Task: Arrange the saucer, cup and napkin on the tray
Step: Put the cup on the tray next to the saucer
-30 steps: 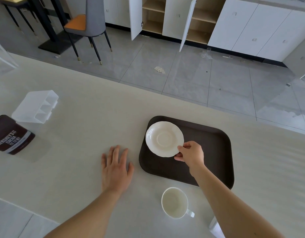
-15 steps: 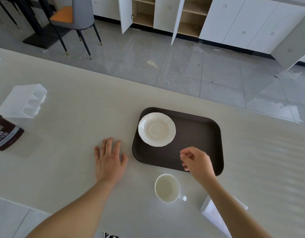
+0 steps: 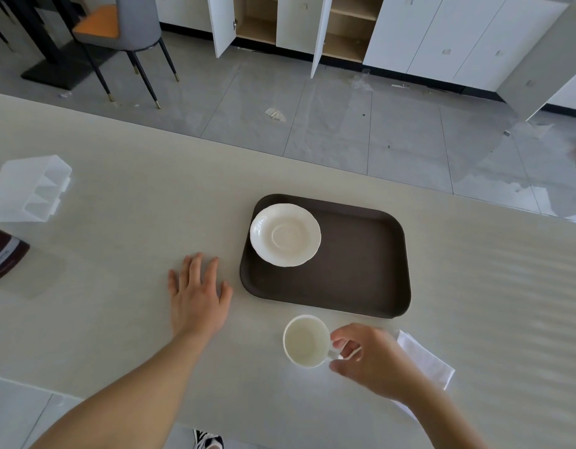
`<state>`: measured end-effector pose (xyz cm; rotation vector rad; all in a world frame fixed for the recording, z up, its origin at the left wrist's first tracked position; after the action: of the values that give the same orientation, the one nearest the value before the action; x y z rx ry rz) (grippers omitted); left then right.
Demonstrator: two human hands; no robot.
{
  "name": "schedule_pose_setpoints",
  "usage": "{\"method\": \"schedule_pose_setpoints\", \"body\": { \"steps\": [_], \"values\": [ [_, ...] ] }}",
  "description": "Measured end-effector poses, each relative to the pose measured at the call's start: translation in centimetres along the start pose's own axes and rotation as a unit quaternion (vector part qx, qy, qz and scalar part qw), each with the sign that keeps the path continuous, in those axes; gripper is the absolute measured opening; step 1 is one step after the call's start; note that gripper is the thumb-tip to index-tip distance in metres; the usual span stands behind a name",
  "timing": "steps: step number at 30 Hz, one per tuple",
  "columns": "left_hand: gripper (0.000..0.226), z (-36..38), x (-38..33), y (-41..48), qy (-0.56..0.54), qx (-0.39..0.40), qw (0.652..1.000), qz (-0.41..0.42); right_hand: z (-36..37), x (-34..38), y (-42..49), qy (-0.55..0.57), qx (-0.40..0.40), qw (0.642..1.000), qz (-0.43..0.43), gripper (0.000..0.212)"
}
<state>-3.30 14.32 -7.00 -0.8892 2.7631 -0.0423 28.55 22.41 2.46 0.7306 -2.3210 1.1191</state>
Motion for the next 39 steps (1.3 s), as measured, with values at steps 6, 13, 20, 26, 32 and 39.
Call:
{"method": "schedule_pose_setpoints", "body": {
  "steps": [6,13,20,26,32,39],
  "values": [
    [0.055,-0.1,-0.1,0.0,0.0,-0.002,1.0,-0.001,1.0,-0.2,0.3,-0.036,-0.127,0.99,-0.05,0.012],
    [0.057,-0.2,-0.2,0.0,-0.004,0.0,1.0,0.001,-0.3,-0.8,0.2,0.034,-0.232,0.966,-0.105,0.015],
    [0.056,-0.3,-0.2,0.0,0.0,-0.001,1.0,0.004,-3.9,-1.7,2.9,0.078,-0.323,0.942,-0.044,0.012],
    [0.057,-0.4,-0.2,-0.1,0.0,0.009,1.0,-0.001,-5.1,-2.8,5.7,0.073,-0.309,0.948,-0.006,0.008],
    [0.058,-0.6,-0.3,-0.1,-0.004,0.014,1.0,-0.004,-4.9,-3.4,7.0,0.075,-0.293,0.953,0.003,0.01],
    [0.057,-0.6,-0.4,-0.1,-0.003,0.012,1.0,-0.004,-4.7,-3.4,7.4,0.099,-0.288,0.952,0.004,0.009]
  ]
}}
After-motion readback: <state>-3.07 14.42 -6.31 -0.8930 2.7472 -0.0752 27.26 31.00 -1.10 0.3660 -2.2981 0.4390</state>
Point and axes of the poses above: each hand's wrist, its own y-axis towards the middle knuckle, its own z-axis out of the palm, x = y × z, the point moved 2 cm from there along y, towards the middle knuckle, and after that the axes turned 10 degrees about x, right-handed, at the moved point
